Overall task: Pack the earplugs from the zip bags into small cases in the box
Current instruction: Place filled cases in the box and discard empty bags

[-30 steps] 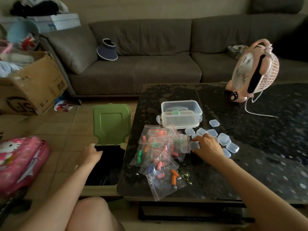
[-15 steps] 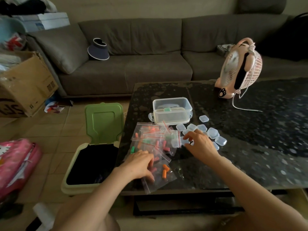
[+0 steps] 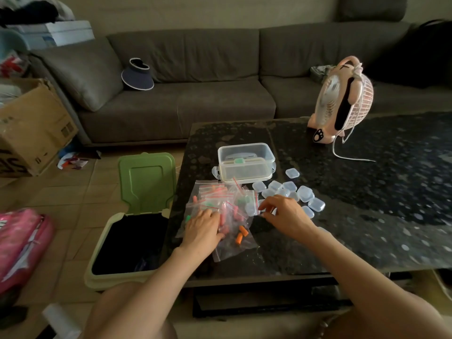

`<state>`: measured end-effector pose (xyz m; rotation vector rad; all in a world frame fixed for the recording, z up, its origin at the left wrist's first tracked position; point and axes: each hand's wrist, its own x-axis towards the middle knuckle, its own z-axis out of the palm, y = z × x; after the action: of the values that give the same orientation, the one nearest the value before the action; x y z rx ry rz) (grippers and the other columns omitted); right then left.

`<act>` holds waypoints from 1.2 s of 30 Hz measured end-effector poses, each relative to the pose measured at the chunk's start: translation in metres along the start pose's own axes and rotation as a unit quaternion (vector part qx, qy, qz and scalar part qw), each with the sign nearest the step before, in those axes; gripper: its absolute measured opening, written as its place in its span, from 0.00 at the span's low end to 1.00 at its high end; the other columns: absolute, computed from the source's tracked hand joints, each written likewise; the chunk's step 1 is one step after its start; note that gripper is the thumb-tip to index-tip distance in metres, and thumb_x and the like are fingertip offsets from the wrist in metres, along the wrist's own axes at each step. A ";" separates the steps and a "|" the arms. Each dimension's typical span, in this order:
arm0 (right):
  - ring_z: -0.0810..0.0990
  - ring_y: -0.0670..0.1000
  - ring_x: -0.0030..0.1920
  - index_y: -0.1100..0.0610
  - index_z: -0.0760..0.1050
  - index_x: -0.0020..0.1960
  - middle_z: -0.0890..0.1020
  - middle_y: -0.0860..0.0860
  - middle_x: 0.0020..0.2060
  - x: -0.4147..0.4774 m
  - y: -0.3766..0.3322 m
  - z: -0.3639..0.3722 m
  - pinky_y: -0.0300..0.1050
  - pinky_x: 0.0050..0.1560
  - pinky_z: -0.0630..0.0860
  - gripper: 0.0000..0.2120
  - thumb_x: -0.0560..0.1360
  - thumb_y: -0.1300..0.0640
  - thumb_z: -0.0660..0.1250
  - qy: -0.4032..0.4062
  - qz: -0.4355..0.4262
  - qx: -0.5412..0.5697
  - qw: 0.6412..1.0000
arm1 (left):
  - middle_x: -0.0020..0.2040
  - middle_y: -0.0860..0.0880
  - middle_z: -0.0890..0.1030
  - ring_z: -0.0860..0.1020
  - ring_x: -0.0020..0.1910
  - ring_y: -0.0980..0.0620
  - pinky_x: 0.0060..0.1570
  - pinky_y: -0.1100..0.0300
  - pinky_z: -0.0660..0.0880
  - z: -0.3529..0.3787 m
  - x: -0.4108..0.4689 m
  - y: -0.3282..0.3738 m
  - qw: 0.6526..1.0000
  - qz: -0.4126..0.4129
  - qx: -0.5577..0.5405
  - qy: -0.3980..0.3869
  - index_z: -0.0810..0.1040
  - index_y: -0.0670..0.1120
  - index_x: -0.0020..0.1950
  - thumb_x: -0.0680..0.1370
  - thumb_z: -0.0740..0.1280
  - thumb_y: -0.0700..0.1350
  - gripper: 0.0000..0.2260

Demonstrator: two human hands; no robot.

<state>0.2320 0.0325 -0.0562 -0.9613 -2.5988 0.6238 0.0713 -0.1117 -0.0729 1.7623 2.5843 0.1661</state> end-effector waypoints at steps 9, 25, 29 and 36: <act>0.75 0.45 0.47 0.47 0.77 0.59 0.76 0.45 0.55 -0.001 -0.004 0.007 0.44 0.49 0.77 0.17 0.72 0.53 0.72 -0.006 -0.074 0.041 0.996 | 0.45 0.57 0.71 0.70 0.49 0.54 0.47 0.62 0.65 0.003 0.015 0.008 0.980 0.092 -0.107 0.139 0.69 0.53 0.39 0.73 0.71 0.48 0.10; 0.77 0.41 0.28 0.60 0.79 0.39 0.81 0.49 0.30 -0.001 0.001 -0.008 0.34 0.34 0.74 0.04 0.70 0.65 0.72 -0.112 0.025 0.220 0.969 | 0.48 0.47 0.84 0.83 0.44 0.45 0.30 0.60 0.70 -0.014 0.017 0.036 0.727 -0.162 -0.666 0.041 0.76 0.46 0.50 0.74 0.70 0.41 0.07; 0.77 0.44 0.34 0.59 0.80 0.43 0.80 0.47 0.32 -0.003 0.005 -0.008 0.35 0.39 0.74 0.02 0.70 0.63 0.72 -0.157 0.028 0.175 0.972 | 0.44 0.50 0.84 0.84 0.44 0.48 0.46 0.47 0.79 -0.018 0.017 0.039 0.742 -0.153 -0.652 0.034 0.77 0.45 0.47 0.73 0.70 0.37 0.06; 0.80 0.41 0.39 0.51 0.74 0.50 0.82 0.50 0.41 -0.006 0.001 -0.012 0.32 0.41 0.75 0.14 0.69 0.63 0.74 -0.049 -0.013 0.258 0.965 | 0.43 0.40 0.81 0.82 0.30 0.52 0.20 0.65 0.72 -0.027 0.013 0.049 0.701 -0.172 -0.692 -0.011 0.75 0.35 0.51 0.73 0.69 0.31 0.09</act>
<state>0.2419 0.0324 -0.0472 -0.7348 -2.3278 1.2854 0.1102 -0.0847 -0.0405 0.6302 1.6066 1.5120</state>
